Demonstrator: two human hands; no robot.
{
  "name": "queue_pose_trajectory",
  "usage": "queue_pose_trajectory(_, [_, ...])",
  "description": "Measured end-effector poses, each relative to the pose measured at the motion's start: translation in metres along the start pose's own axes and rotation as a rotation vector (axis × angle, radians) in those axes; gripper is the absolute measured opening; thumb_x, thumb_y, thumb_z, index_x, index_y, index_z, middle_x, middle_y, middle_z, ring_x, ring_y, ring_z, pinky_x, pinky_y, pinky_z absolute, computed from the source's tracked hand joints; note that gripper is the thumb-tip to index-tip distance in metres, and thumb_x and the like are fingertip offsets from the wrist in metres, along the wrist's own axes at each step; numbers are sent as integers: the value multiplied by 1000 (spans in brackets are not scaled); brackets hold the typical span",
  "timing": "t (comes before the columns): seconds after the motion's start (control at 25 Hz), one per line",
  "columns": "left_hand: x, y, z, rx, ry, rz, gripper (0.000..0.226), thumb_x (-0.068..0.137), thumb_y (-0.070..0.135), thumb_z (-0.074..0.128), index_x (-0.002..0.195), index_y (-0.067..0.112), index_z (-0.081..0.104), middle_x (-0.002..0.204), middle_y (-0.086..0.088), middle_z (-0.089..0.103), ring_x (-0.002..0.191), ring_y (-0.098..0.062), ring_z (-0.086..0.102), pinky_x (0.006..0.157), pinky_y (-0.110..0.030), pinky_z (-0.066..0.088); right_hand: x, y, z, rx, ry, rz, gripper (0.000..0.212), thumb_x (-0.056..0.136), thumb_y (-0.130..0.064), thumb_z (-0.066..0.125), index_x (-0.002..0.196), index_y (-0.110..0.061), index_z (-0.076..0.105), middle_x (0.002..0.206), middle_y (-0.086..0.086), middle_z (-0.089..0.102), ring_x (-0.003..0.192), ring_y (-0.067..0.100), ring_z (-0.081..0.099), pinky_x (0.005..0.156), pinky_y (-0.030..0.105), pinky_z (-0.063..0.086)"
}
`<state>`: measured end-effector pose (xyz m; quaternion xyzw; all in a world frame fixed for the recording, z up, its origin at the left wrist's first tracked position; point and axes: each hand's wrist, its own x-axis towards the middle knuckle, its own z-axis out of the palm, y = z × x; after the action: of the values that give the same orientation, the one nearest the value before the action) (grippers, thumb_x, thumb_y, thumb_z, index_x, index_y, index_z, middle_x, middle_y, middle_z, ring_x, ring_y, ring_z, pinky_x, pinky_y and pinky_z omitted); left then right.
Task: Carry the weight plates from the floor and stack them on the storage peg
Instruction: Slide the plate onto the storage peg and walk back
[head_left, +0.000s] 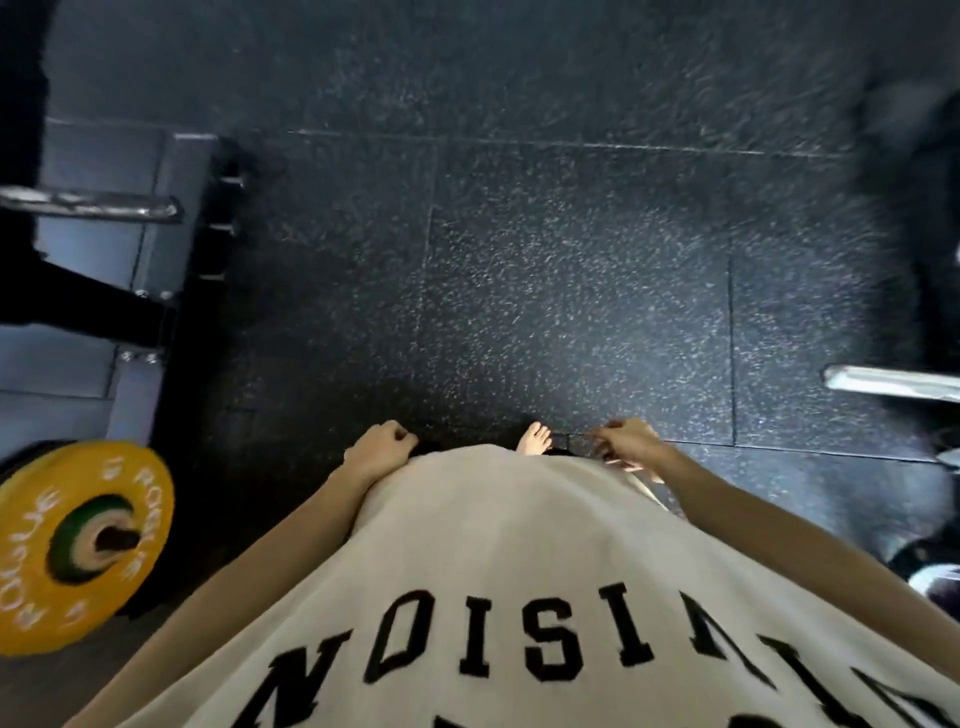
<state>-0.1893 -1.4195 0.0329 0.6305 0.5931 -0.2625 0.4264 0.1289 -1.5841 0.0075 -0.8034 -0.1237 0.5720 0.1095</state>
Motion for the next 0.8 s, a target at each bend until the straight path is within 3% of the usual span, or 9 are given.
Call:
queue_pose_trajectory(0.16, [39,88,-38,68,72,79,26,95,40,48,113,25,61,115,1,60,109,-22,57,100,-43,42,29,-37,-57,22,-25,13,17,98,-26,55,89,-13,64,73,5,61,62,19,55,58,25,42])
queue_pose_trajectory(0.36, [115,137,-84,-50,46,12,27,97,34,50,116,17,60,122,-6,62,110,-25,57,95,-36,45,86,-105,-96,-30,-66,43,18,97,-22,54,83,-13,61,68,5,57,54,17,49,54,20,36])
queue_pose_trajectory(0.52, [187,190,-157,-114,0,2,31,99,29,51,120,8,61,126,-11,61,116,-29,56,89,-31,41,132,-197,-144,-57,-36,74,18,98,-19,53,83,-9,58,72,8,54,52,15,41,51,21,28])
queue_pose_trajectory(0.8, [289,275,-338,-92,13,98,27,99,31,51,117,14,60,112,-7,64,101,-26,61,88,-36,48,208,-403,-235,95,132,-50,16,95,-20,59,84,-9,59,78,13,61,60,20,50,56,26,38])
